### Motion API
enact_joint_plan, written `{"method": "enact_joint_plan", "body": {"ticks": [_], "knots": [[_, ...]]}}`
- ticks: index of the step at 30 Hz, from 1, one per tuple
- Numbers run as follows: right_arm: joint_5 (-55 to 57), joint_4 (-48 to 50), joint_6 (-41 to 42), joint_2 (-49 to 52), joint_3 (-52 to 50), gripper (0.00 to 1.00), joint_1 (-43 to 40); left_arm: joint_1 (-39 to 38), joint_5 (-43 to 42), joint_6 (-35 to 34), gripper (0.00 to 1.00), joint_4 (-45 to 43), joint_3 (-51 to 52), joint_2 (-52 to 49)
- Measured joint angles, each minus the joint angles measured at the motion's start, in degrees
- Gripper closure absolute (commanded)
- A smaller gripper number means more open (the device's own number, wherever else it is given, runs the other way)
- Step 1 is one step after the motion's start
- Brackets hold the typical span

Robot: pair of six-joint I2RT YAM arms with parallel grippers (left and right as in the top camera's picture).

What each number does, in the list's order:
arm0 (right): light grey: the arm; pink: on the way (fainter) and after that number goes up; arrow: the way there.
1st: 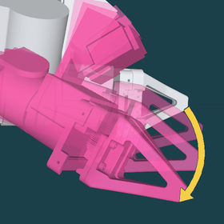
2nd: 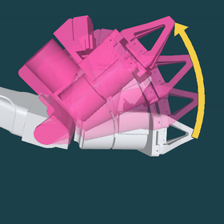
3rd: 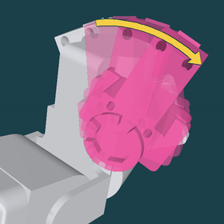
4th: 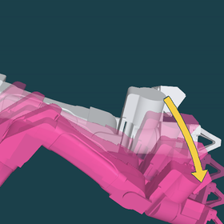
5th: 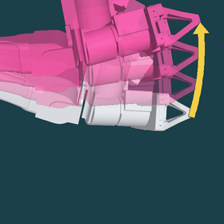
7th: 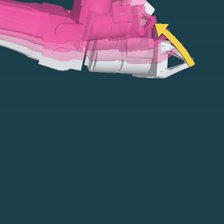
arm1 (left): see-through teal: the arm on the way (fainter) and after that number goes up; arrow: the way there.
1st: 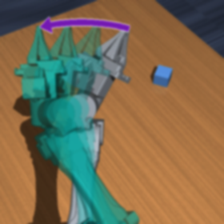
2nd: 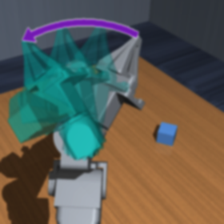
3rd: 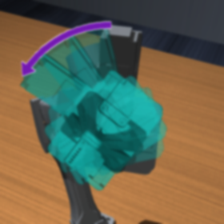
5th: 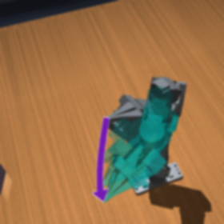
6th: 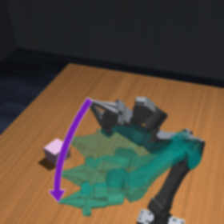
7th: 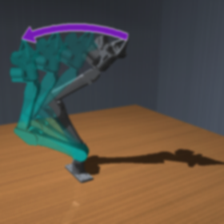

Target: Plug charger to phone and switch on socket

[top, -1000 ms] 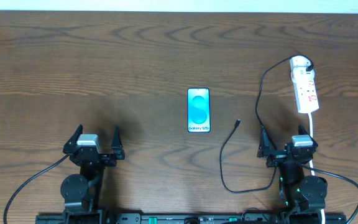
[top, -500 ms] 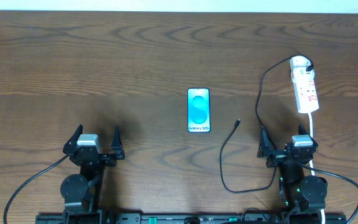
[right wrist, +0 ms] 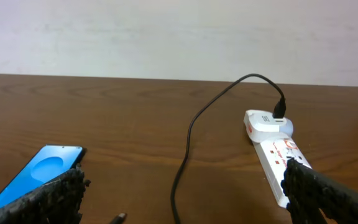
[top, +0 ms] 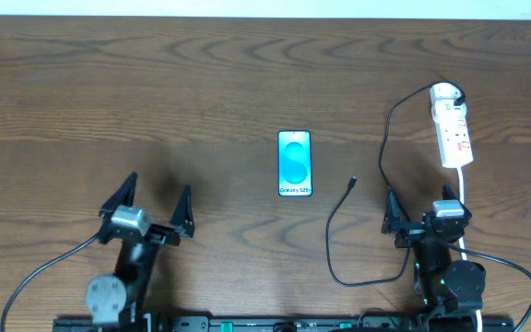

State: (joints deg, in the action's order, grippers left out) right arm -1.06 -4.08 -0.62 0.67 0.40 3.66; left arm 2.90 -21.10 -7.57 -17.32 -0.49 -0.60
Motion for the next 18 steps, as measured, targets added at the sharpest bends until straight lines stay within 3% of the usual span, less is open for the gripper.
{"method": "enact_joint_plan", "body": {"ticks": [7,9,15,18], "knots": [[0.0,0.0,0.0,0.0,0.0,0.01,0.0,0.0,-0.9,-3.0,0.02,1.9,-9.9,-4.3],[0.0,0.0,0.0,0.0,0.0,0.01,0.0,0.0,-0.9,-3.1,0.02,8.3,-16.8,-8.7],[0.1,0.0,0.0,0.0,0.0,0.01,0.0,0.0,-1.0,-1.4,0.02,40.6,-43.2,-31.3],[0.1,0.0,0.0,0.0,0.0,0.01,0.0,0.1,-6.0,-1.2,0.02,50.9,-54.5,-43.1]]}}
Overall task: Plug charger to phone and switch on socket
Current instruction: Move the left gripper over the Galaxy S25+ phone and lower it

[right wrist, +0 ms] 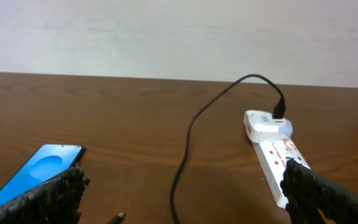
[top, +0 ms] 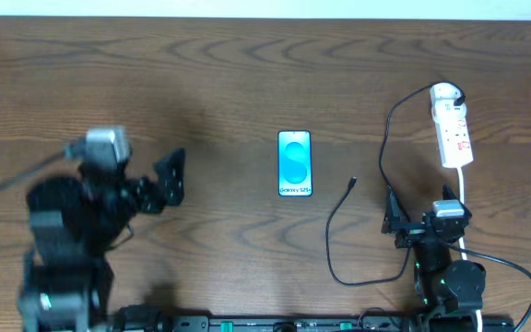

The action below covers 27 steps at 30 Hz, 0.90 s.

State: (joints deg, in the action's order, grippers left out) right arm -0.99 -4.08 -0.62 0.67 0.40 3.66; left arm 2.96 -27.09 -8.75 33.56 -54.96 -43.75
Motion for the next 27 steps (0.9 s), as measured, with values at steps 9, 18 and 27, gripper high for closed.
{"method": "enact_joint_plan", "body": {"ticks": [9,18,27], "knots": [[0.0,0.0,0.0,0.0,0.0,0.01,0.0,-2.2,-15.9,-3.8,0.02,0.1,-6.1,-18.4],[0.0,0.0,0.0,0.0,0.0,0.01,0.0,-17.9,5.6,-7.7,0.02,23.4,-22.0,-30.1],[0.0,0.0,0.0,0.0,0.0,0.01,0.0,-26.7,19.1,-11.2,0.02,41.0,-46.2,-52.5]]}}
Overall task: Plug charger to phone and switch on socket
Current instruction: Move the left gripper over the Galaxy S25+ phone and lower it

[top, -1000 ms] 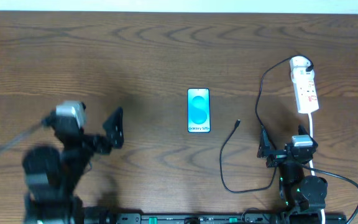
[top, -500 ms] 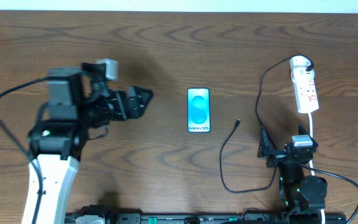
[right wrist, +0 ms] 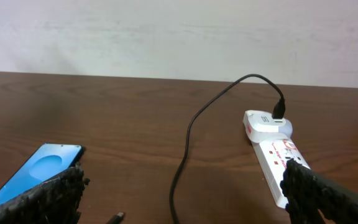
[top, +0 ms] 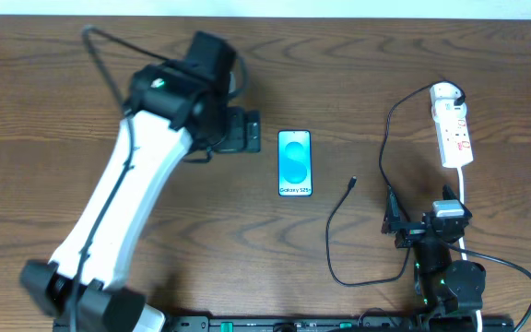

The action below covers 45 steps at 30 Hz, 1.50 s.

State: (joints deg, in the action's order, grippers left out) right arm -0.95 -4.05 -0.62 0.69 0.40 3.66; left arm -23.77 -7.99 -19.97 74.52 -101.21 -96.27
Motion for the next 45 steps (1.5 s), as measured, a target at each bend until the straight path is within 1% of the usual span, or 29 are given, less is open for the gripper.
{"method": "enact_joint_plan", "body": {"ticks": [3,11,15,21,24,32,41,45], "knots": [[0.1,0.0,0.0,0.0,0.0,0.01,0.0,-2.0,1.7,-2.6,0.02,-3.9,-0.6,-3.9],[0.1,0.0,0.0,0.0,0.0,0.01,0.0,-5.1,1.8,-8.9,0.02,-6.2,-0.9,-7.3],[0.1,0.0,0.0,0.0,0.0,0.01,0.0,-8.1,1.5,-11.4,0.02,-7.8,-1.0,-12.9],[0.1,0.0,0.0,0.0,0.0,0.01,0.0,-10.5,1.0,-12.3,0.02,-10.7,-1.0,-21.3],[0.1,0.0,0.0,0.0,0.0,0.01,0.0,-11.3,0.9,-12.7,0.02,-12.9,-1.0,-23.4],[0.1,0.0,0.0,0.0,0.0,0.01,0.0,-12.1,0.8,-12.9,0.02,-19.4,-1.0,-26.9],[0.1,0.0,0.0,0.0,0.0,0.01,0.0,-12.2,0.9,-13.1,0.02,-21.9,-1.0,-28.6],[0.1,0.0,0.0,0.0,0.0,0.01,0.0,-12.7,2.5,-14.4,0.02,-22.1,-1.0,-28.9]]}}
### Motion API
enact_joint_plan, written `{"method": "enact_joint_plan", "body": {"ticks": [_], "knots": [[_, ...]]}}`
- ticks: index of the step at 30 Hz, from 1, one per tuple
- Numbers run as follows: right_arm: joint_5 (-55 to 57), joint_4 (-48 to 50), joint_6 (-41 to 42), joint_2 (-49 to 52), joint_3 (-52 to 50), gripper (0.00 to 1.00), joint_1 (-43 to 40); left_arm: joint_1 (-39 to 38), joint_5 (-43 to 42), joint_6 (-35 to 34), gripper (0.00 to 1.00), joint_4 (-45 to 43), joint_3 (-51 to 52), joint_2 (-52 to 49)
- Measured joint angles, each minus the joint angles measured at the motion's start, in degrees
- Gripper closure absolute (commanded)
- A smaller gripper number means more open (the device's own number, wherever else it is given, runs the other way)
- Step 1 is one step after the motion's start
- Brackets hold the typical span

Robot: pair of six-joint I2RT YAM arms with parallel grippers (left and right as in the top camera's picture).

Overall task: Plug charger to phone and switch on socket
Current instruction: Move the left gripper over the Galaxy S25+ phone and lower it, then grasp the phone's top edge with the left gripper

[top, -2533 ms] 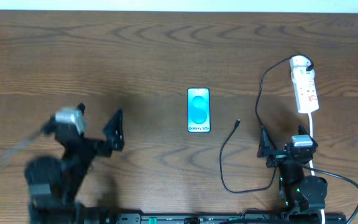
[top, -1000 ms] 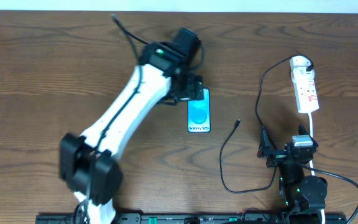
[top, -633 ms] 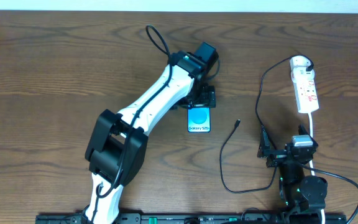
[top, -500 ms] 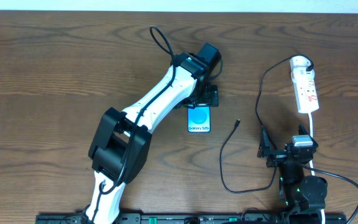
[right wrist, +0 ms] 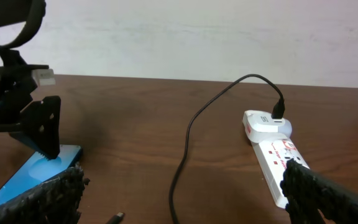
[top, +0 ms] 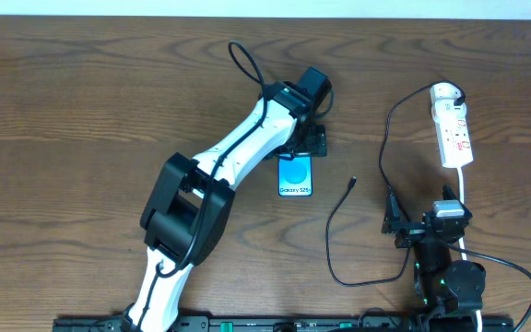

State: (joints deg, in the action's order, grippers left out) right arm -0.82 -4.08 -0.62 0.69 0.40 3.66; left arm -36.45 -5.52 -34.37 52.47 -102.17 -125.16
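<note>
The phone [top: 295, 180] lies face up mid-table with its blue screen lit; the right wrist view shows it as the phone [right wrist: 23, 179]. My left gripper [top: 306, 142] is down over the phone's far end, open, and one finger [right wrist: 44, 122] touches that end. The black charger cable [top: 383, 138] runs from the adapter [top: 444, 91] in the white power strip [top: 454, 132]. Its free plug [top: 352, 183] lies right of the phone. My right gripper [top: 419, 205] rests open near the front edge, with the cable [right wrist: 188, 140] and strip [right wrist: 277, 155] ahead.
The cable loops toward the front edge [top: 348, 277] just left of my right arm. The strip's white lead [top: 464, 189] runs down beside the right gripper. A pale wall [right wrist: 179, 37] stands behind the table's far edge.
My left arm has moved right, from just left of the phone to over the phone's far end, a finger now touching it. The right gripper, cable and strip have not moved.
The left gripper was open at the front left of the table. It then stood higher and farther back, then beside the phone's left edge, and now it is on the phone's far end. The right arm stayed still throughout.
</note>
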Motion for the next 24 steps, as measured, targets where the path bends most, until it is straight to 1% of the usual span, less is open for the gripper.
{"method": "enact_joint_plan", "body": {"ticks": [10,24], "knots": [[0.0,0.0,0.0,0.0,0.0,0.01,0.0,-1.2,1.3,-0.6,0.02,0.0,0.0,-2.6],[0.0,0.0,0.0,0.0,0.0,0.01,0.0,-2.3,2.8,-0.6,0.02,-0.9,0.0,-2.8]]}}
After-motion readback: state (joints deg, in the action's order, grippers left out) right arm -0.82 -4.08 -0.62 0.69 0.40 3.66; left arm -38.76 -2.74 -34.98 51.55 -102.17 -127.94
